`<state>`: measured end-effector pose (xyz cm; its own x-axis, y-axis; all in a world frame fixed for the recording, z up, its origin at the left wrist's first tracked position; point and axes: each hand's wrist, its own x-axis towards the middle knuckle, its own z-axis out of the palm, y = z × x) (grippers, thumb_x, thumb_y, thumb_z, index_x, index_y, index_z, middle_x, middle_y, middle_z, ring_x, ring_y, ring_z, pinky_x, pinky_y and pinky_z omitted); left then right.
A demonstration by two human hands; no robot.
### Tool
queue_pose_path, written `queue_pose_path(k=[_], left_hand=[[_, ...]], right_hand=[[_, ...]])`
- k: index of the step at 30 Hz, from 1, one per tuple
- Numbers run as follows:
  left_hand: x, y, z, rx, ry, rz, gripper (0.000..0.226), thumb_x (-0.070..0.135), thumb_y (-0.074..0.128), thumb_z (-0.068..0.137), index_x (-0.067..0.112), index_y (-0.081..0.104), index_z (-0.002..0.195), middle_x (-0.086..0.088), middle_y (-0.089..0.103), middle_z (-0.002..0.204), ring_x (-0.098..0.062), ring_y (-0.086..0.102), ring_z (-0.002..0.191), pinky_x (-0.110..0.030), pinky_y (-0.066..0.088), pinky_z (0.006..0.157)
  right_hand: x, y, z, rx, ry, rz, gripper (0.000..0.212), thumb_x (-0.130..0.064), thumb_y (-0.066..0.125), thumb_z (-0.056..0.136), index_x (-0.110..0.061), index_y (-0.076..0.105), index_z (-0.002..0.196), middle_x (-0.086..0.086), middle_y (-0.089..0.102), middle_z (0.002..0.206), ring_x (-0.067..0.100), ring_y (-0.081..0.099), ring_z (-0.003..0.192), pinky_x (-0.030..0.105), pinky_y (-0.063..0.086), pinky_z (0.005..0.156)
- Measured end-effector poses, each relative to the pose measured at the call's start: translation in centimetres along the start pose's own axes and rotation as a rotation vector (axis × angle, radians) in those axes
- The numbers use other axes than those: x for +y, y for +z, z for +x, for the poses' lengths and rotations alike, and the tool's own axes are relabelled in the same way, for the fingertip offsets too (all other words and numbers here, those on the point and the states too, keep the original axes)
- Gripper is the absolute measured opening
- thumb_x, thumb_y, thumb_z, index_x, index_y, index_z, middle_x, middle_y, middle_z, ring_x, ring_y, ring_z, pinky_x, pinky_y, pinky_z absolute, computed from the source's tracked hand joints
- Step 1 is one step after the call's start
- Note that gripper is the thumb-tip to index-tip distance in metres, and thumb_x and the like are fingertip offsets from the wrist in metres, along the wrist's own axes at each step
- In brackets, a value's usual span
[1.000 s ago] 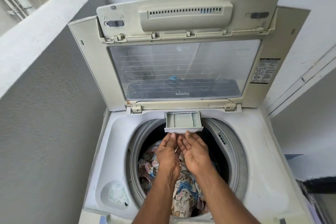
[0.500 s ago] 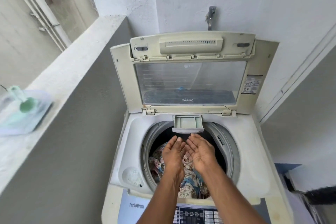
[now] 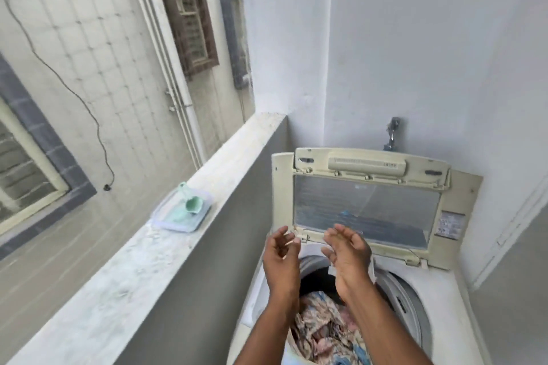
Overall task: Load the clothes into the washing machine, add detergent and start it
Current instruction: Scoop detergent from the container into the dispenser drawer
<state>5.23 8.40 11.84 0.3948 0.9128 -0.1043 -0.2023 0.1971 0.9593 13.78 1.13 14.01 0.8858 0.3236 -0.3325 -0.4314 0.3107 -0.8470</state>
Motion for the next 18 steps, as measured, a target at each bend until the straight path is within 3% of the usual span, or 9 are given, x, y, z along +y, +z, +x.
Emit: queue_pose_path(k=[6, 13, 18], left_hand=[[9.8, -4.1, 3.4, 0.091, 0.275, 0.027, 0.036, -0.004, 0.072, 0.092, 0.02, 0.067, 0.119, -0.002, 0.073, 0.108, 0.003, 0.07, 0.089, -0.016, 0.055, 0.083], [15.3, -10.6, 5.4, 0.278, 0.436, 0.171, 0.048, 0.007, 0.08, 0.087, 0.031, 0.065, 0.126, 0.013, 0.072, 0.116, -0.001, 0.066, 0.107, -0.025, 0.051, 0.094], [15.1, -14.8, 6.7, 0.401, 0.51, 0.363, 0.071, 0.013, 0.087, 0.079, 0.031, 0.054, 0.14, 0.014, 0.062, 0.133, -0.002, 0.057, 0.123, -0.027, 0.046, 0.105]], right_hand=[[-1.9, 10.1, -1.9, -0.225, -0.103, -0.094, 0.022, 0.003, 0.074, 0.086, -0.005, 0.069, 0.106, 0.014, 0.072, 0.097, 0.022, 0.066, 0.081, 0.037, 0.056, 0.071], [0.1, 18.5, -4.9, -0.436, -0.142, -0.275, 0.02, 0.002, 0.076, 0.084, -0.01, 0.072, 0.1, 0.005, 0.076, 0.088, 0.013, 0.069, 0.076, 0.036, 0.055, 0.07], [2.2, 22.1, -5.1, -0.532, -0.236, -0.511, 0.019, -0.009, 0.083, 0.079, -0.021, 0.076, 0.092, -0.004, 0.079, 0.09, 0.015, 0.074, 0.087, 0.031, 0.054, 0.07]])
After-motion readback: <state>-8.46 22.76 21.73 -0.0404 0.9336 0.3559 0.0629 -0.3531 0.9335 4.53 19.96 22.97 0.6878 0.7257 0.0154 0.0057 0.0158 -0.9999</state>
